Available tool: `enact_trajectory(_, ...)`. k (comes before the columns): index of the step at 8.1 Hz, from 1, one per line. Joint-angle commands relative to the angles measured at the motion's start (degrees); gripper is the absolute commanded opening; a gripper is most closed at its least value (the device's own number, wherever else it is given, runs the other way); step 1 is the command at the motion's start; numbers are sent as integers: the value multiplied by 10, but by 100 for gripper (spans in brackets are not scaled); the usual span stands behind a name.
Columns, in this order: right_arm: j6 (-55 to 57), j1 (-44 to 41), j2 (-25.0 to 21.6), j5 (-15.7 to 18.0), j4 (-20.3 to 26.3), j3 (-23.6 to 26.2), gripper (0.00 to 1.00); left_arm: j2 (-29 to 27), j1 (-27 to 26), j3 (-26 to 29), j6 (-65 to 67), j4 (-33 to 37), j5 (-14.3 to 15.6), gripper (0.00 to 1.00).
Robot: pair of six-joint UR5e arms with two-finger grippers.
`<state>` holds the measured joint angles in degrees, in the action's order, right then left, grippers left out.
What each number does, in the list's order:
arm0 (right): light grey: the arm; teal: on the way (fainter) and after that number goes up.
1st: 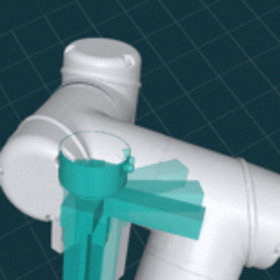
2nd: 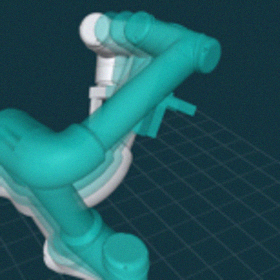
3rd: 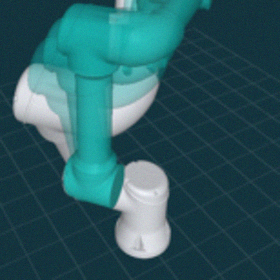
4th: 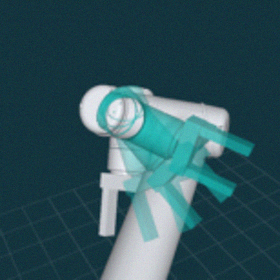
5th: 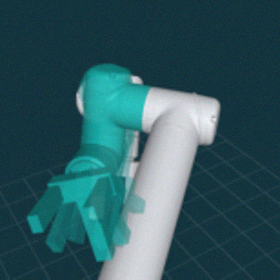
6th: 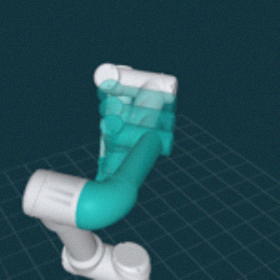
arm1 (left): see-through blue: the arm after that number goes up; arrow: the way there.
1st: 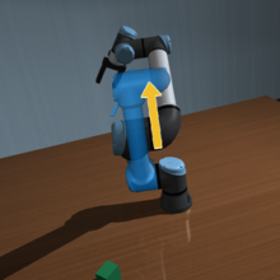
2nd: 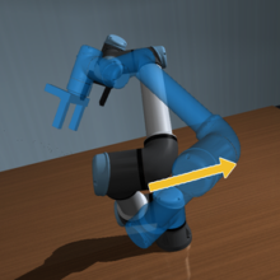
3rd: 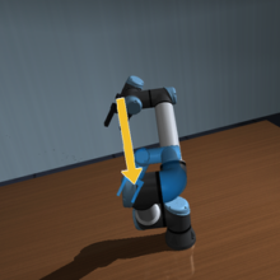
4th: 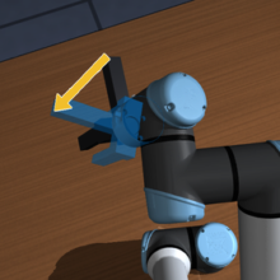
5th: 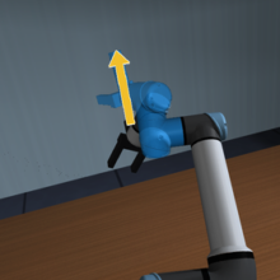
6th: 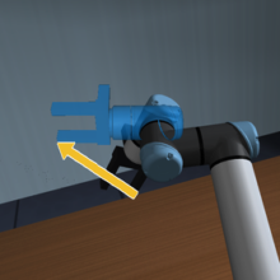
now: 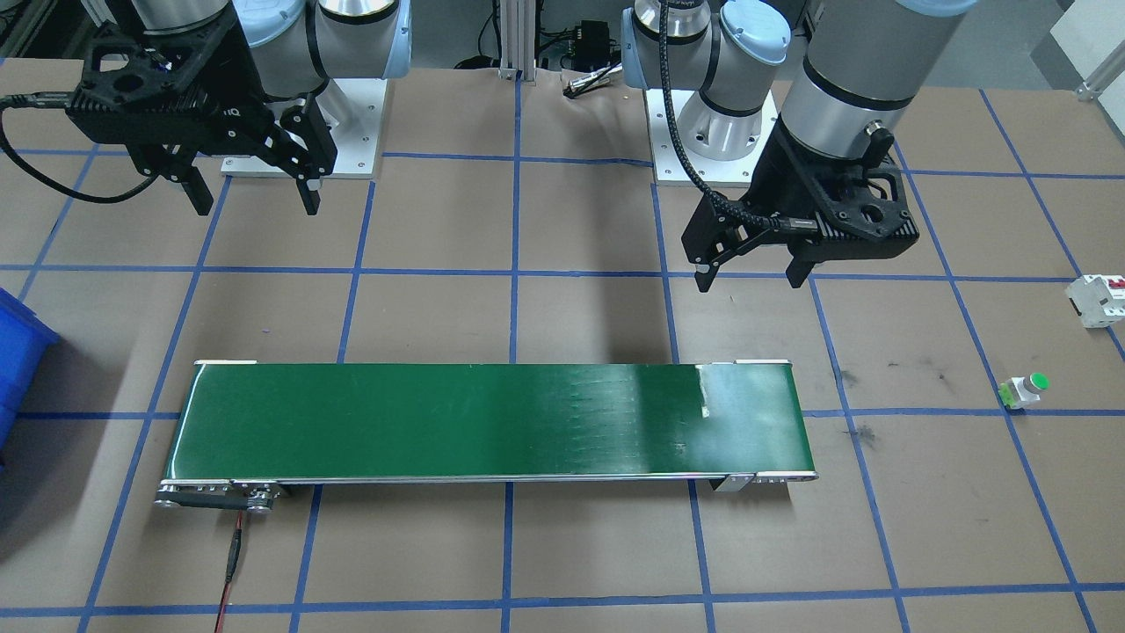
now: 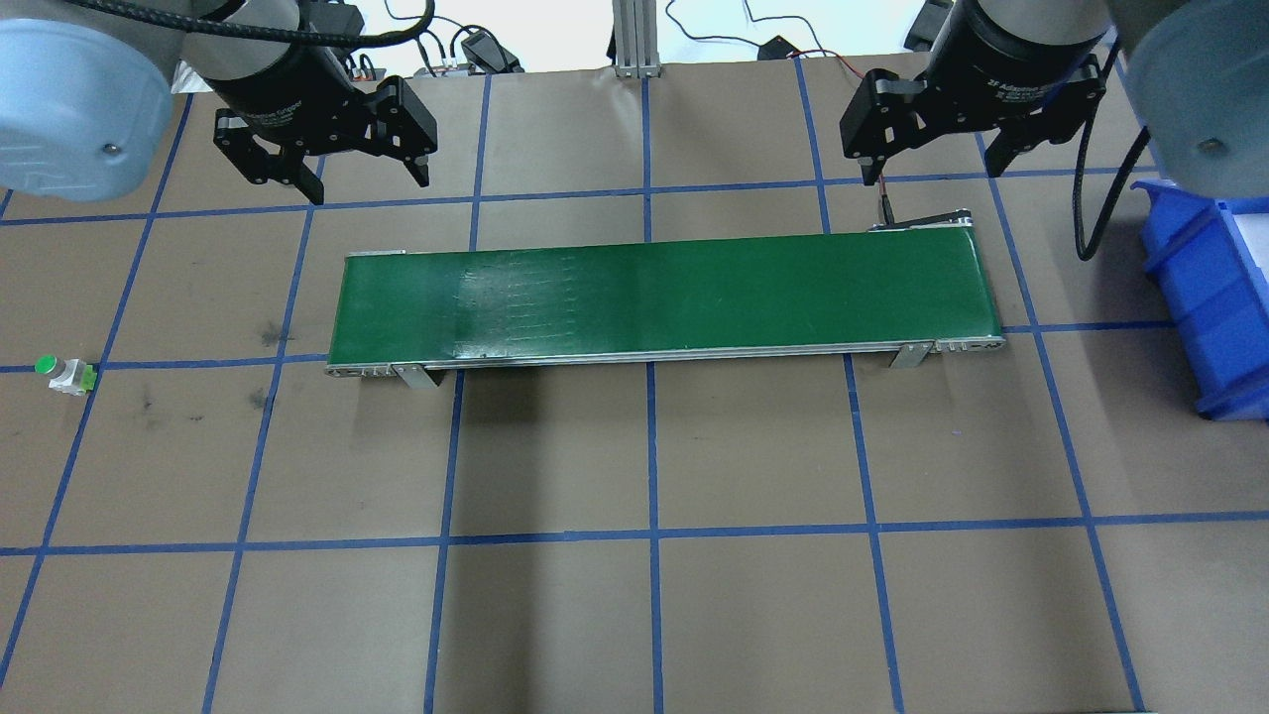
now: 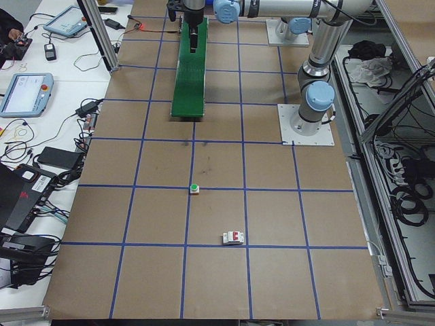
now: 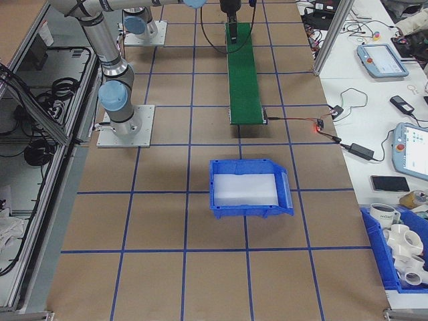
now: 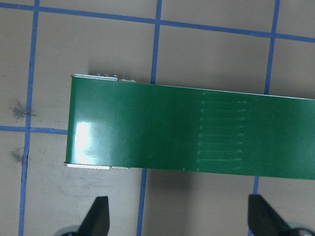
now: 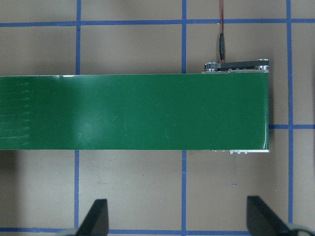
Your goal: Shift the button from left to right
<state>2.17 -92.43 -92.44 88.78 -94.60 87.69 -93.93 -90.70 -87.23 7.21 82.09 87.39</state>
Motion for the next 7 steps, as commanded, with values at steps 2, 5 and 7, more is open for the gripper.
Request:
enact_trajectory(2, 0, 1, -1, -6, -1, -2, 100, 1, 1, -1, -17, 0, 1, 100)
enact_trajectory(5, -1, 1, -3, -14, -1, -2, 100, 2, 21, 4, -84, 1, 0, 100)
enact_trajectory(7, -5, 2, -10, -12, -1, -5, 100, 6, 103, 7, -146, 1, -7, 100)
